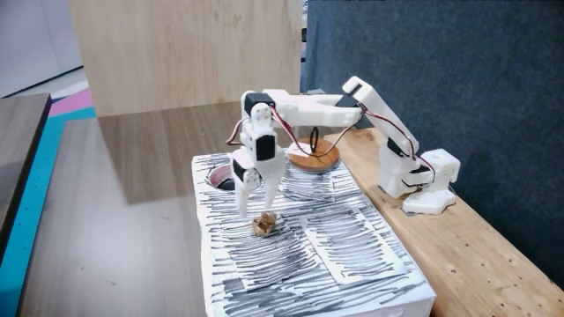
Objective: Pick the brown debris from the hole.
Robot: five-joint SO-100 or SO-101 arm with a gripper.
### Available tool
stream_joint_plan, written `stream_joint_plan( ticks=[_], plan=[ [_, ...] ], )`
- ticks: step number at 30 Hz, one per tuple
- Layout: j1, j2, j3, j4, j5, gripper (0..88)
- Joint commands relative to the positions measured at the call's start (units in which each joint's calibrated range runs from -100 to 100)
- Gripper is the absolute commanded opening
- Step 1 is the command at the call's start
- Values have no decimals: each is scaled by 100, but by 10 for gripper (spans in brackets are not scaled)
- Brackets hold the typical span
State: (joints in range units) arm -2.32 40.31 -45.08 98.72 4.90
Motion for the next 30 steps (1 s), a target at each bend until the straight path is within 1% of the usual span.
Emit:
stream_joint_plan(
  ticks=[1, 4, 5, 8, 10, 15, 22, 27, 30],
  plan=[
    [553, -296, -119, 11, -17, 187],
    [1211, -497, -119, 11, -17, 187],
    [1570, -689, -119, 2, -17, 187],
    [2081, -1133, -119, 2, 35, 187],
    [2271, -1401, -119, 2, 45, 187],
    [2308, -2113, -29, 11, 40, 180],
    [2301, -3612, 78, 19, 45, 178],
    [2301, -5405, 346, 19, 40, 178],
    [2301, -6594, 820, 19, 35, 178]
  ],
)
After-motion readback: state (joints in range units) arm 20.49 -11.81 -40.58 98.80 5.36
